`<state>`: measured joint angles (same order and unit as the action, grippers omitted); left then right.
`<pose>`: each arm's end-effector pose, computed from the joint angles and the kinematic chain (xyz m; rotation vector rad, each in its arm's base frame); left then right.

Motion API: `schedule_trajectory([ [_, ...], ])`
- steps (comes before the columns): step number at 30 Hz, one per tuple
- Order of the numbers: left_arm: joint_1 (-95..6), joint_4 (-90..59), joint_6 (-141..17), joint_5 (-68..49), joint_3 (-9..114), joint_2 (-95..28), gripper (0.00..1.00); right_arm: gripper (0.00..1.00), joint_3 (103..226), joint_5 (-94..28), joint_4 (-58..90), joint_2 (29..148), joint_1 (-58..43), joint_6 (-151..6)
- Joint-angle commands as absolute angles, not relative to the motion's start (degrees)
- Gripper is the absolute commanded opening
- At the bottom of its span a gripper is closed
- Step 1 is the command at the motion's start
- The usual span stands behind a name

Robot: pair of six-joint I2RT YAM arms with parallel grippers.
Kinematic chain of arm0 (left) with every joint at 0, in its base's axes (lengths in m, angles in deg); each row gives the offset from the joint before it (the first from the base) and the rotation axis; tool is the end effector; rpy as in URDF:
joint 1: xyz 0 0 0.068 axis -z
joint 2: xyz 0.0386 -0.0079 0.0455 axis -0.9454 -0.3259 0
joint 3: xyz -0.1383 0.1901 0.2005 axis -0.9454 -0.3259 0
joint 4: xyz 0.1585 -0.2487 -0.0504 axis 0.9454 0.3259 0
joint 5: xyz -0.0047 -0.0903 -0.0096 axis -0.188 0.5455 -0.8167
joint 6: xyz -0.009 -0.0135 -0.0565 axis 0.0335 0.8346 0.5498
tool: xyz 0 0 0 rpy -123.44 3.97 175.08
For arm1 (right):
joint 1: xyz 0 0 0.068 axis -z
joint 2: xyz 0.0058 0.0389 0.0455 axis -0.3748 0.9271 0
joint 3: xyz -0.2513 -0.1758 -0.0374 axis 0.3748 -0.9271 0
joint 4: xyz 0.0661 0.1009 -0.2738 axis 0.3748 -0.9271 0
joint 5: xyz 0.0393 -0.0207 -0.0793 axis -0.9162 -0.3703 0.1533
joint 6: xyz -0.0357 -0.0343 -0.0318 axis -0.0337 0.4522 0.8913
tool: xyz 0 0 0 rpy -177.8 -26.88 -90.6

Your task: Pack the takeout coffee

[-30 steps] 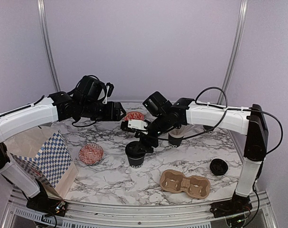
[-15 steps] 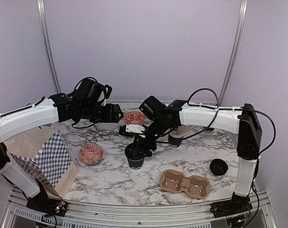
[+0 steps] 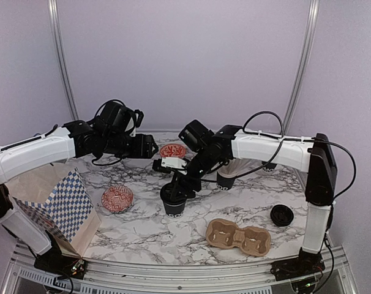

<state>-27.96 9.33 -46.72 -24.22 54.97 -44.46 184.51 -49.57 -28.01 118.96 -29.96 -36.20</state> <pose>0.2868 -0.2608 0.3517 0.2536 2.2032 -0.5663 0.2799 0.3860 0.2709 -1.8420 1.9106 0.6834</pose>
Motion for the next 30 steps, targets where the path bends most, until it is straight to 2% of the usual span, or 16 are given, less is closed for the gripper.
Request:
schedule_trajectory([
  [1, -28.9, 10.4, -48.3, -24.9, 54.6, -42.1, 0.79, 0.68, 191.0, -51.2, -30.6, 114.5, -29.7, -36.3],
  [7, -29.5, 11.0, -49.7, -25.1, 56.2, -41.6, 0.79, 0.68, 201.1, -50.9, -32.5, 111.2, -24.1, -37.2],
  [13, -29.5, 11.2, -50.3, -23.4, 57.7, -42.8, 0.79, 0.69, 212.4, -53.5, -29.0, 108.7, -10.5, -42.7],
  [18, -29.5, 11.2, -50.1, -19.9, 58.4, -44.4, 0.79, 0.7, 213.4, -40.9, -23.6, 106.1, -2.8, -44.4],
  [21, -29.5, 11.1, -50.4, -19.5, 58.0, -44.3, 0.79, 0.7, 210.4, -33.2, -22.9, 104.2, 0.6, -44.1],
  [30, -29.5, 11.1, -52.6, -20.0, 57.2, -44.5, 0.79, 0.7, 183.0, -29.8, -19.4, 91.3, 12.5, -48.6],
])
